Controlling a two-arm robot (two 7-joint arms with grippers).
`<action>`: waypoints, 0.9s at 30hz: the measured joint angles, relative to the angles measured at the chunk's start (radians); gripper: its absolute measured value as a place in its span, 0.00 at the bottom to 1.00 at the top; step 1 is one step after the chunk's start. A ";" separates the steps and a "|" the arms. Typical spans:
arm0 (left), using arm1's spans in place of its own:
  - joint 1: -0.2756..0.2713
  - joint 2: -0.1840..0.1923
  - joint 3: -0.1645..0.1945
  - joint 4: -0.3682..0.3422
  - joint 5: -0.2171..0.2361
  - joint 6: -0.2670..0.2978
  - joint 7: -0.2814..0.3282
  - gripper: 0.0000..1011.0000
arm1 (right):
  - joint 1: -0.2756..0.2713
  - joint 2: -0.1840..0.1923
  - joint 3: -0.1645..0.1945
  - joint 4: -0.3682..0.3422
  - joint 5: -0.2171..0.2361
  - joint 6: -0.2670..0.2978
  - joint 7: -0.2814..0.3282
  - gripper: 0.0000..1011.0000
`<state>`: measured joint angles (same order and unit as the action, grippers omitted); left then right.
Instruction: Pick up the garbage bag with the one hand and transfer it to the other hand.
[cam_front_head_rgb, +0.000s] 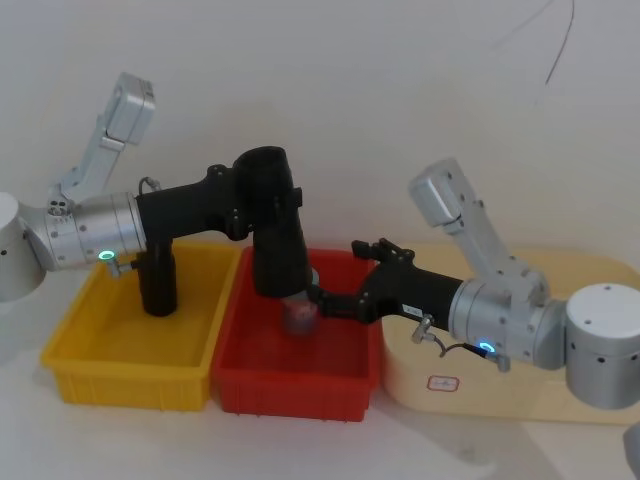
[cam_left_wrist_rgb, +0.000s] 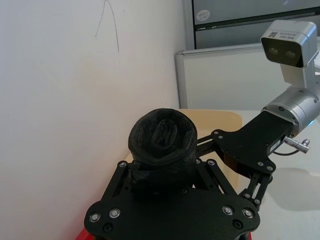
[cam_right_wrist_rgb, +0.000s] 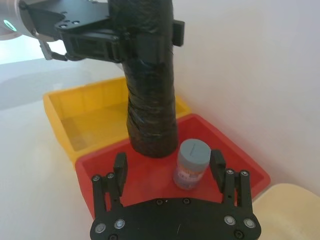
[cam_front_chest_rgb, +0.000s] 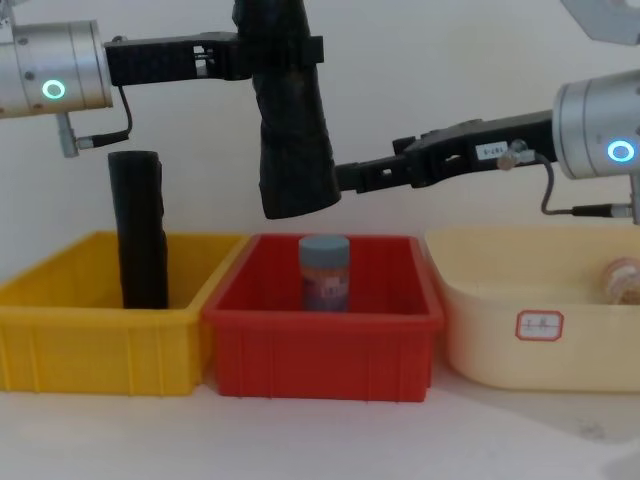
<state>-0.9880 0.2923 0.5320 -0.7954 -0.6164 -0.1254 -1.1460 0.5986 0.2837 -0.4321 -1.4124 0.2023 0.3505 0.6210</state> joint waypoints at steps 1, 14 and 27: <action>0.000 0.000 0.000 0.000 0.000 0.000 0.000 0.37 | 0.002 -0.001 -0.002 0.000 0.000 0.000 0.001 0.99; -0.001 -0.001 0.000 0.001 0.000 0.000 -0.001 0.37 | 0.034 -0.016 -0.035 0.007 0.004 -0.005 0.015 0.99; -0.001 -0.001 0.000 0.001 0.000 0.000 -0.001 0.37 | 0.076 -0.040 -0.069 0.056 0.000 -0.023 0.018 0.99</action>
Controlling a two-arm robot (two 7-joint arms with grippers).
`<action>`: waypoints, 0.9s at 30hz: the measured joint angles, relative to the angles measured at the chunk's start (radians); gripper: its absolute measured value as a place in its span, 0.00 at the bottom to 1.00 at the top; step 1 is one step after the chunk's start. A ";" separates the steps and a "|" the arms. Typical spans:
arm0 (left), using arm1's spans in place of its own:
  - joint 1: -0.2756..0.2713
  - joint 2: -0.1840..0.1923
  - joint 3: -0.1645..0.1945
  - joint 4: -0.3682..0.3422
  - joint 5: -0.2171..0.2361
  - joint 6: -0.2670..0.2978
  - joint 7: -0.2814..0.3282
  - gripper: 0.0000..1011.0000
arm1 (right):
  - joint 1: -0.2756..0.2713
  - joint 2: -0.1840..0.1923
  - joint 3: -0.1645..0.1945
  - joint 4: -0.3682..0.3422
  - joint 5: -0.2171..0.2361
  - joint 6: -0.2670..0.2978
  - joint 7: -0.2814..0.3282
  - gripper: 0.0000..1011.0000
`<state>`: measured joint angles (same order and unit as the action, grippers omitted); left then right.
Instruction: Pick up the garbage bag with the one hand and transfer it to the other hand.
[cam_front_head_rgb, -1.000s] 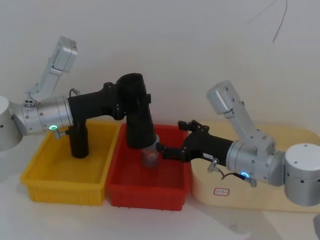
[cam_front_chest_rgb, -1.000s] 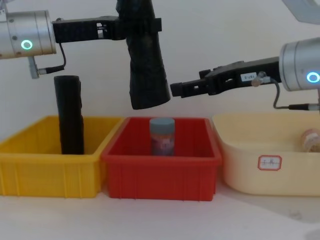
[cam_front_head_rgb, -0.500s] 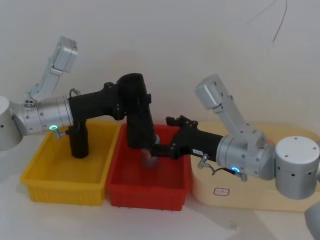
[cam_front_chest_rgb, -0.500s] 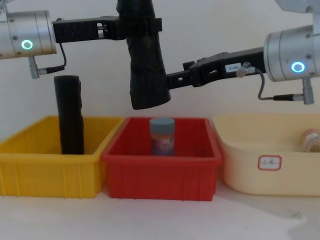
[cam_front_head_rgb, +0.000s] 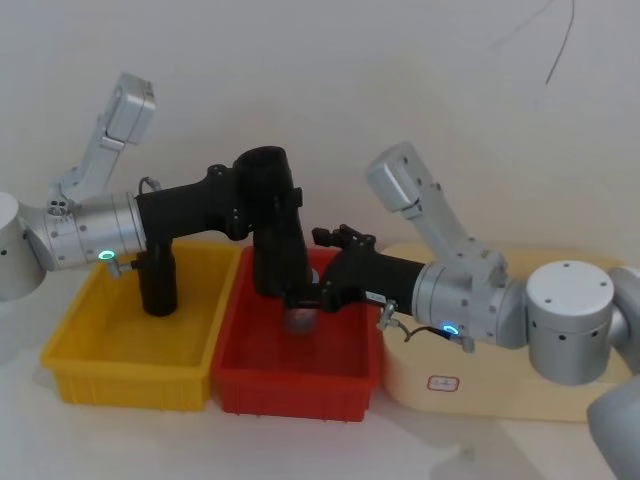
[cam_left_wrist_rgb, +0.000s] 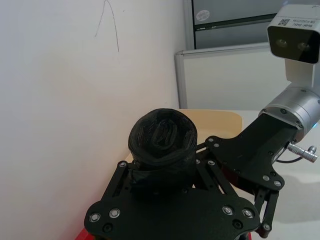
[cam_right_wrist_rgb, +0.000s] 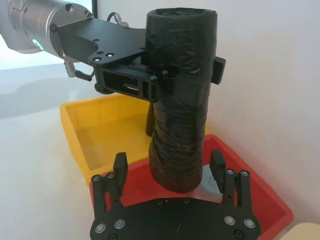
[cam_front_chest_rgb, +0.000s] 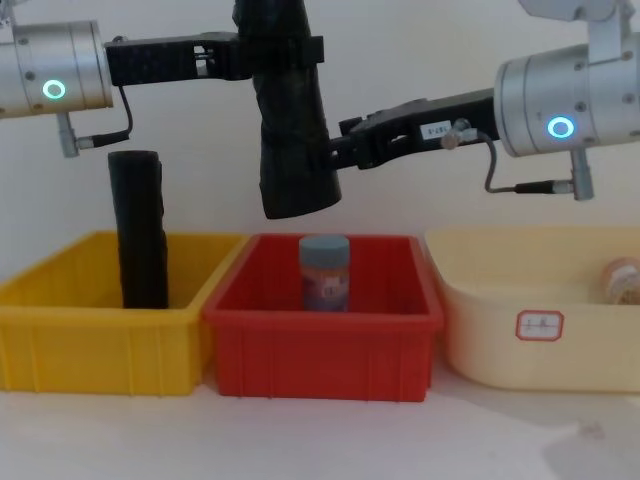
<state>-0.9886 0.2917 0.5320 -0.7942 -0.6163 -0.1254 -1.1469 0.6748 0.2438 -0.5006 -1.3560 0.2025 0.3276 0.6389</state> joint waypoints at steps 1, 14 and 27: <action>0.000 0.000 0.000 0.000 0.000 0.000 0.000 0.37 | 0.002 -0.001 -0.001 0.003 0.000 -0.002 0.000 0.99; 0.000 0.000 0.000 0.000 0.000 0.000 0.000 0.37 | 0.037 -0.023 -0.024 0.054 0.002 -0.020 0.005 0.99; 0.000 0.000 0.000 0.000 0.000 0.000 0.000 0.37 | 0.074 -0.048 -0.044 0.109 0.011 -0.039 0.009 0.99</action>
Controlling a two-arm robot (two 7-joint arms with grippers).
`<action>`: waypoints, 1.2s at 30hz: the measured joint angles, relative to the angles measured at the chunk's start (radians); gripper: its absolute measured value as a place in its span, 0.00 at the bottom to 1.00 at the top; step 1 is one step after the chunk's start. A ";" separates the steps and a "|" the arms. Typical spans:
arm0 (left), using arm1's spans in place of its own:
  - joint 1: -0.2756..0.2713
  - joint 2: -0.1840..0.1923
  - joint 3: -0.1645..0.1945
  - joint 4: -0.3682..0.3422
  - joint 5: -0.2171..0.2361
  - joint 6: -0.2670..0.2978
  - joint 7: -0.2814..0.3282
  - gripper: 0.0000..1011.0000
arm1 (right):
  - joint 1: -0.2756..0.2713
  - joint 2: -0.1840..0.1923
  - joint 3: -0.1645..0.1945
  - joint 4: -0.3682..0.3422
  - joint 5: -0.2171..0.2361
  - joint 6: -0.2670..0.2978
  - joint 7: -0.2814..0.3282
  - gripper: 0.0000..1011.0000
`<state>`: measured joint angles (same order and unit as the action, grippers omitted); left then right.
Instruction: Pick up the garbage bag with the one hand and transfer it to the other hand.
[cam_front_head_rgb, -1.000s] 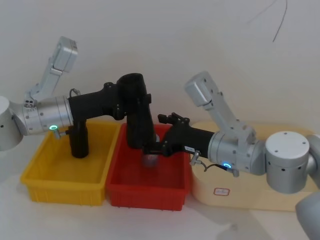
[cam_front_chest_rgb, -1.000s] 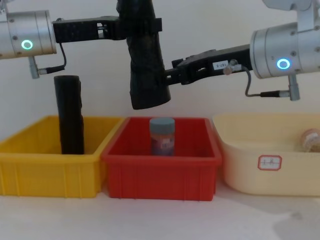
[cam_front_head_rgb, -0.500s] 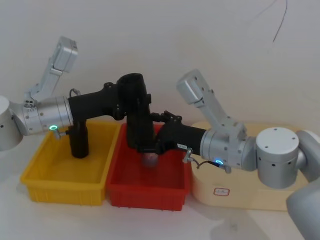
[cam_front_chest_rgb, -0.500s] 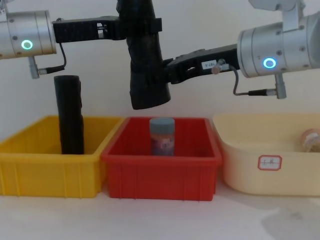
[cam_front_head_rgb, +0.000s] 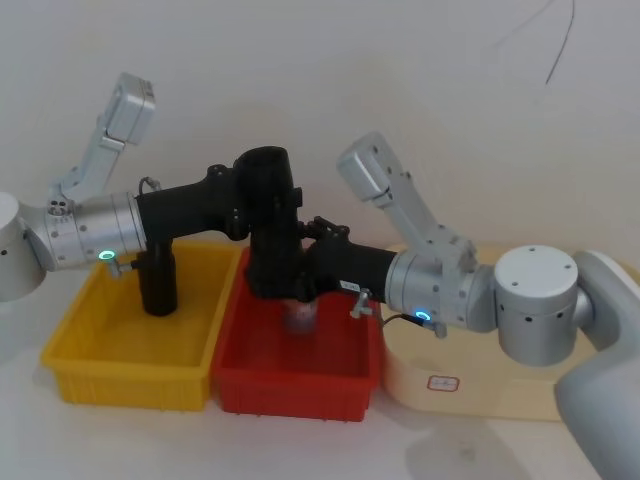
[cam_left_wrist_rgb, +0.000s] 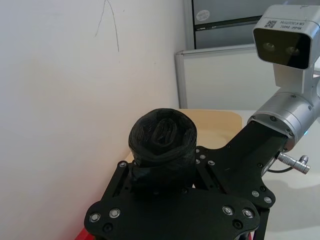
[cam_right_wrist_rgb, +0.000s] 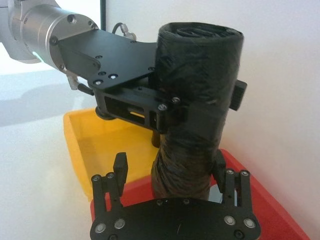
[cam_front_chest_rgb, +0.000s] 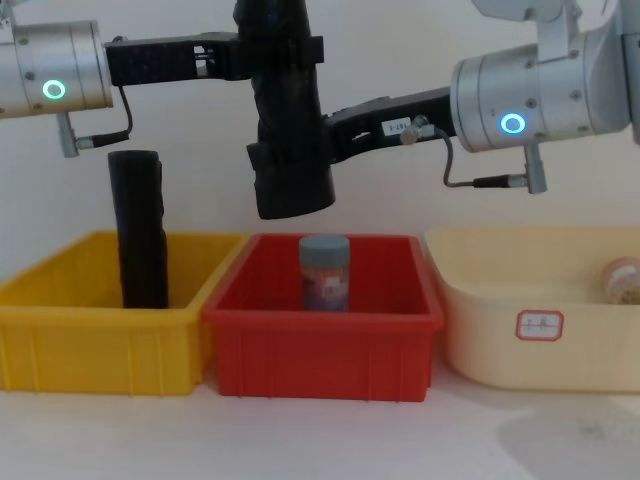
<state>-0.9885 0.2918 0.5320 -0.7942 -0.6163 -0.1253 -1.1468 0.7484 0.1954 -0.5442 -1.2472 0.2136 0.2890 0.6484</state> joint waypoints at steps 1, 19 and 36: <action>0.000 0.000 0.000 0.000 0.000 0.000 0.000 0.37 | 0.004 -0.003 -0.002 0.006 0.002 -0.002 0.001 0.99; 0.000 0.000 0.000 0.000 0.000 0.000 0.000 0.37 | 0.042 -0.039 -0.015 0.082 0.017 -0.037 -0.008 0.99; 0.000 0.000 0.000 0.000 0.000 0.000 0.000 0.37 | 0.072 -0.070 -0.019 0.158 0.026 -0.062 -0.040 0.99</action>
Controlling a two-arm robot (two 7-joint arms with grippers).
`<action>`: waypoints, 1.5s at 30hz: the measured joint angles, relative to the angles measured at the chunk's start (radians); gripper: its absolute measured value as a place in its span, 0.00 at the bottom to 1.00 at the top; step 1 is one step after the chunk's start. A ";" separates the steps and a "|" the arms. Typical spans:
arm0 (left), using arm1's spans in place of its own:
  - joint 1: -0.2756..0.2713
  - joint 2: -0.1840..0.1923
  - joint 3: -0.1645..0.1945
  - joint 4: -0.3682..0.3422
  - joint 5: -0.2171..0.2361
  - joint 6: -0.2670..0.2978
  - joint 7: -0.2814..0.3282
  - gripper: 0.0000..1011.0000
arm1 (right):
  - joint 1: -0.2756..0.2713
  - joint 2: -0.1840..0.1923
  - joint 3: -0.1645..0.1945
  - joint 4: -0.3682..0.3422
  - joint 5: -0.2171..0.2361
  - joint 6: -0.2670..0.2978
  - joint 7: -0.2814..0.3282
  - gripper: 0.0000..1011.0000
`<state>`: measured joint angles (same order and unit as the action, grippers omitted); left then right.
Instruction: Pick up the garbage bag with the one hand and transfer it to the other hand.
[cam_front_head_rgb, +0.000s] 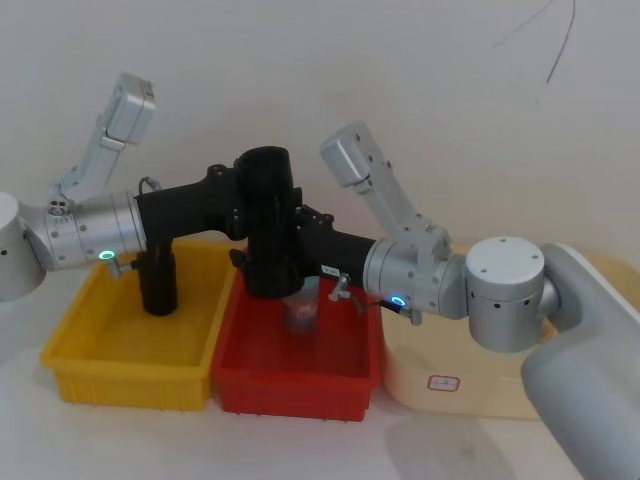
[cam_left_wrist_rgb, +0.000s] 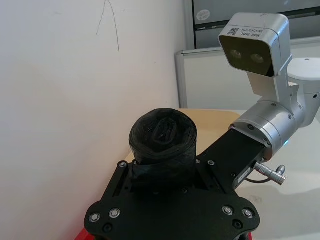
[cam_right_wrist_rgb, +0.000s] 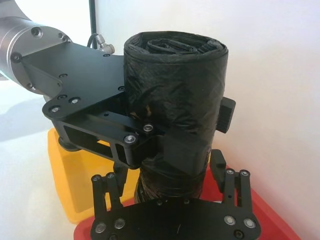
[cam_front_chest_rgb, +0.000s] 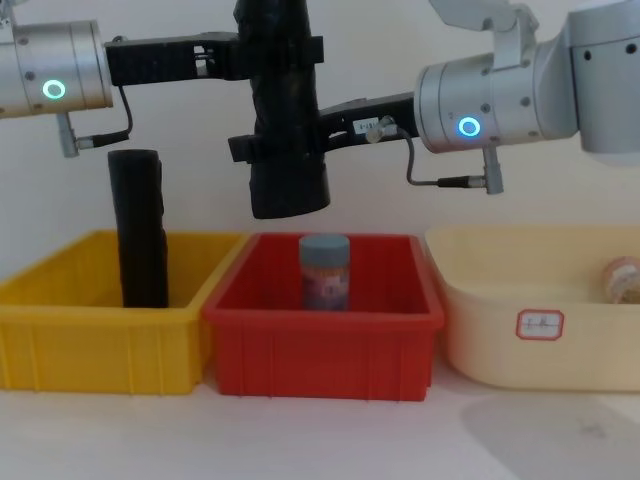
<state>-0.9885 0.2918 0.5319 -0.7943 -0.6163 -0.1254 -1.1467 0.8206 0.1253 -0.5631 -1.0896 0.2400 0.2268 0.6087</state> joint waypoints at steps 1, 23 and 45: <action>0.000 0.000 0.000 0.000 0.000 0.000 0.000 0.37 | 0.001 -0.001 0.000 0.003 0.001 -0.001 -0.001 0.98; 0.000 0.000 0.000 0.000 0.000 0.000 0.000 0.37 | 0.010 -0.009 -0.001 0.027 0.006 -0.009 -0.008 0.49; 0.000 0.000 0.000 0.000 0.000 0.000 -0.001 0.53 | 0.011 -0.011 -0.001 0.030 0.007 -0.011 -0.011 0.49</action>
<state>-0.9885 0.2913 0.5320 -0.7943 -0.6163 -0.1254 -1.1475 0.8318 0.1145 -0.5640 -1.0598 0.2465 0.2163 0.5978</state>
